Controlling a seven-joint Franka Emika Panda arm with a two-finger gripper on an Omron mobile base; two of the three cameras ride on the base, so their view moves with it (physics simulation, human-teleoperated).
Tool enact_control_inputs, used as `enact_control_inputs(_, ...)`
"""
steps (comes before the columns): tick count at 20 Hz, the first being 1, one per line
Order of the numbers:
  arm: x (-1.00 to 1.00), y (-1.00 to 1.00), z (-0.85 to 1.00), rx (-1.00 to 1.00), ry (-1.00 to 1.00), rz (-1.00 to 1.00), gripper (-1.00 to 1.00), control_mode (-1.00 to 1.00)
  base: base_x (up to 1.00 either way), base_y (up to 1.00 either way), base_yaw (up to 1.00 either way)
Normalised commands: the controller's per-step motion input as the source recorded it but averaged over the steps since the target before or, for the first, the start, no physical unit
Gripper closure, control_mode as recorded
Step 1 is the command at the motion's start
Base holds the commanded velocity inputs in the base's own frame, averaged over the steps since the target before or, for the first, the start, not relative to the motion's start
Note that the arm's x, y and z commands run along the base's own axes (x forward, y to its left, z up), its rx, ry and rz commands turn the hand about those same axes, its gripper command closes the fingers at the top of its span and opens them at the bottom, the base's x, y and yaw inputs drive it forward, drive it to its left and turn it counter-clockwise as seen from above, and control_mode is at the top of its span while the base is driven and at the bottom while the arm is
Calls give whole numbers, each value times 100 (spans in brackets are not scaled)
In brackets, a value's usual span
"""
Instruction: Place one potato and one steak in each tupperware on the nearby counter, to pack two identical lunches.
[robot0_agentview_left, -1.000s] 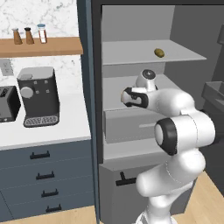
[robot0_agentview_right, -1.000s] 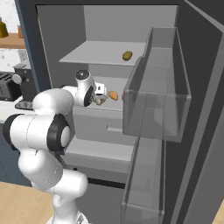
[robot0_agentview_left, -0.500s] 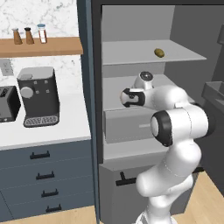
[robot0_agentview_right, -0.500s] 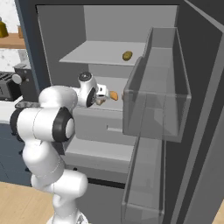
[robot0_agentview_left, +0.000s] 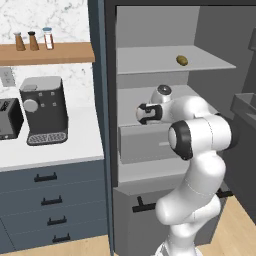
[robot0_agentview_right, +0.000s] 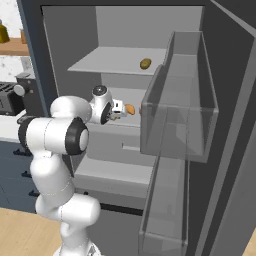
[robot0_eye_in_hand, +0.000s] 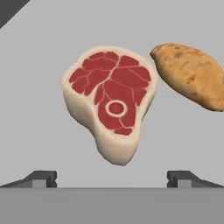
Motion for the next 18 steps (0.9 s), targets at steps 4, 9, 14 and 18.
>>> enact_control_inputs(4,16,0,-3,0,0,0,-100,-100,0,0,0)
enact_control_inputs(9,31,0,-2,0,0,0,-100,-100,0,0,0)
enact_control_inputs(14,29,0,-14,0,0,0,-100,-100,0,0,0)
enact_control_inputs(18,20,0,-10,0,0,0,-100,-100,0,0,0)
